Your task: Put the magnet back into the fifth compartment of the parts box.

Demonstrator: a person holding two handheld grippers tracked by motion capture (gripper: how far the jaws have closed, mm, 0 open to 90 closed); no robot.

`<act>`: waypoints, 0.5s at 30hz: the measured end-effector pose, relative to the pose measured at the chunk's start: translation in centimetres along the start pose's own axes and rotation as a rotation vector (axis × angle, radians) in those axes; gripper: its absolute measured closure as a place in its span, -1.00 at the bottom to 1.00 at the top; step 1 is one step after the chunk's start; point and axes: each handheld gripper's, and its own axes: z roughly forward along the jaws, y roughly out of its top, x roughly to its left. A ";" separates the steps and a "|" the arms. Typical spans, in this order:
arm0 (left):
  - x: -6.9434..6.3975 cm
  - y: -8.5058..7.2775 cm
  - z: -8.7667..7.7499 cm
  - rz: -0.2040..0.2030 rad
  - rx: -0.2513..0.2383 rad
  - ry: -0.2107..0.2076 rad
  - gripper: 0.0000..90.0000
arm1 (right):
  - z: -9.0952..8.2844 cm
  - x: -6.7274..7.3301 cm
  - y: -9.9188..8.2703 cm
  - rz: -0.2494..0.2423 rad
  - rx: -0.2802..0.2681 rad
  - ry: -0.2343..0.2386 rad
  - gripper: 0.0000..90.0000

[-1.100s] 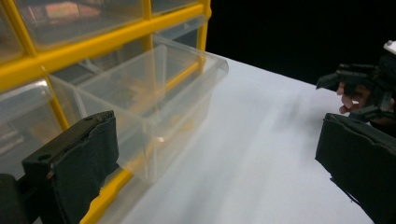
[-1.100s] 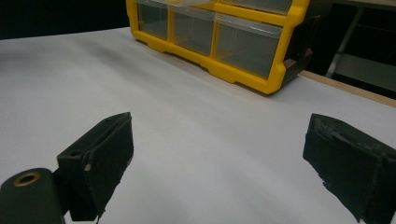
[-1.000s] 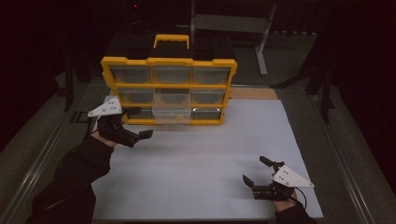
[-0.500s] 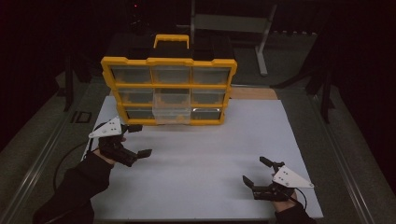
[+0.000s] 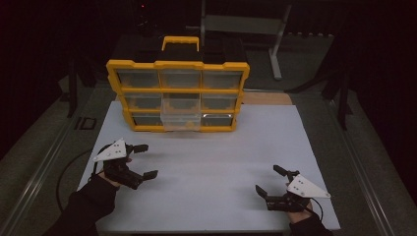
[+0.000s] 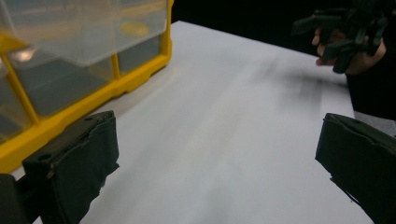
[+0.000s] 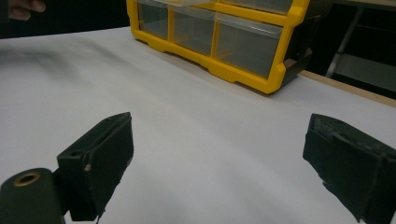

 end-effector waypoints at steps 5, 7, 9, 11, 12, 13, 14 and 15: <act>-0.3 -1.7 -0.3 -0.024 -0.004 0.010 -1.00 | 0.0 0.1 0.0 -0.001 0.002 0.001 -0.81; -0.4 -2.0 -0.4 -0.031 -0.004 0.008 -1.00 | 0.0 0.1 0.0 0.000 0.002 0.001 -0.81; -0.7 -2.8 -0.4 -0.037 0.000 0.016 -1.00 | 0.0 0.1 0.0 -0.002 0.005 0.000 -0.81; -1.0 -3.2 -0.4 -0.037 0.015 0.024 -1.00 | 0.0 0.1 0.0 -0.003 0.004 0.001 -0.81; -1.1 -3.5 -0.4 -0.035 0.019 0.028 -1.00 | 0.0 0.1 0.0 -0.003 0.005 0.001 -0.81; -1.2 -3.6 -0.4 -0.040 0.021 0.024 -1.00 | 0.0 0.1 0.0 -0.003 0.005 0.001 -0.81; -1.2 -3.8 -0.4 -0.040 0.023 0.027 -1.00 | 0.0 0.1 0.0 -0.001 0.006 0.001 -0.81; -1.2 -3.8 -0.4 -0.040 0.023 0.027 -1.00 | 0.0 0.1 0.0 -0.001 0.006 0.001 -0.81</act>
